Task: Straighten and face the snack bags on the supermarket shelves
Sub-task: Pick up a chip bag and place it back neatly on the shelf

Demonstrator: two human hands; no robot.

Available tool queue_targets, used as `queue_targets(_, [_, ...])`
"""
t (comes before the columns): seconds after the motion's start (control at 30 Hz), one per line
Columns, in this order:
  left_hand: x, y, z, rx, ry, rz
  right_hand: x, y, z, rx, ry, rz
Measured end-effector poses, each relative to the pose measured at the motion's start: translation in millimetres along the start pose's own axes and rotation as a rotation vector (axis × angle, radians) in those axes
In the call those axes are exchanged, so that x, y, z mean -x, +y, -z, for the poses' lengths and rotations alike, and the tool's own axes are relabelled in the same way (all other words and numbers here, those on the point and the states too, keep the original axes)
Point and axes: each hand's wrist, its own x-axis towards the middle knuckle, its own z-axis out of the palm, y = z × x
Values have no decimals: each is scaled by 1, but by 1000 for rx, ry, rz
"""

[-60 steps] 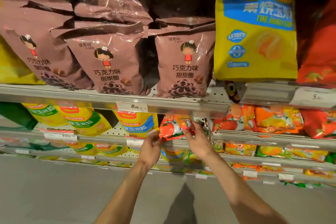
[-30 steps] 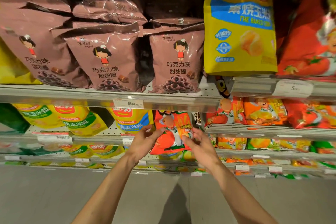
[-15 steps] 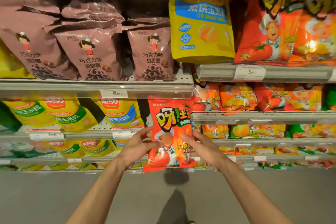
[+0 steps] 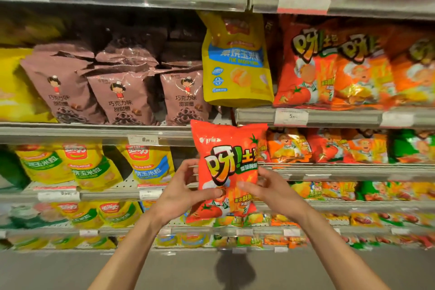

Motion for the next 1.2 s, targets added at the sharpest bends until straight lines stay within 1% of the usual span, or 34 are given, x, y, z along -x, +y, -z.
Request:
queue_targets(0.13, [-7, 38, 5, 33, 20, -139, 5, -43, 14, -35, 54, 100])
queue_targets(0.3, [-13, 78, 21, 30, 92, -247, 0, -88, 9, -8, 128, 264])
queue_targets(0.37, [-17, 91, 26, 7, 80, -266, -5, -100, 7, -24, 144, 281])
queue_targets(0.47, [-27, 109, 32, -40, 18, -284, -9, -112, 10, -44, 193, 303])
queue_targets(0.53, [-36, 123, 35, -44, 10, -282, -9, -116, 19, -74, 242, 303])
queue_targets(0.57, [-42, 129, 35, -28, 36, -272, -9, -116, 25, -85, 264, 304])
queue_targets(0.6, [-49, 135, 35, -28, 91, -261, -7, -117, 31, -91, 285, 305])
queue_targets(0.7, [-77, 152, 33, -105, 333, -253, -3, -115, 49, -84, 325, 307])
queue_targets(0.73, [-86, 158, 30, -116, 374, -260, -2, -114, 55, -85, 332, 301])
queue_targets(0.8, [-106, 167, 20, -140, 371, -257, -3, -111, 67, -98, 351, 285])
queue_targets(0.87, [-121, 175, 10, -220, 351, -236, -5, -109, 79, -114, 371, 264])
queue_targets(0.93, [-134, 180, 2, -297, 370, -218, -7, -107, 89, -131, 396, 260])
queue_targets(1.0, [-145, 184, -1, -321, 386, -192, -9, -106, 99, -149, 431, 260])
queue_targets(1.1, [-160, 189, 1, -259, 407, -138, -13, -106, 111, -161, 448, 236])
queue_targets(1.2, [-166, 188, -1, -152, 344, -121, -16, -106, 117, -170, 479, 215])
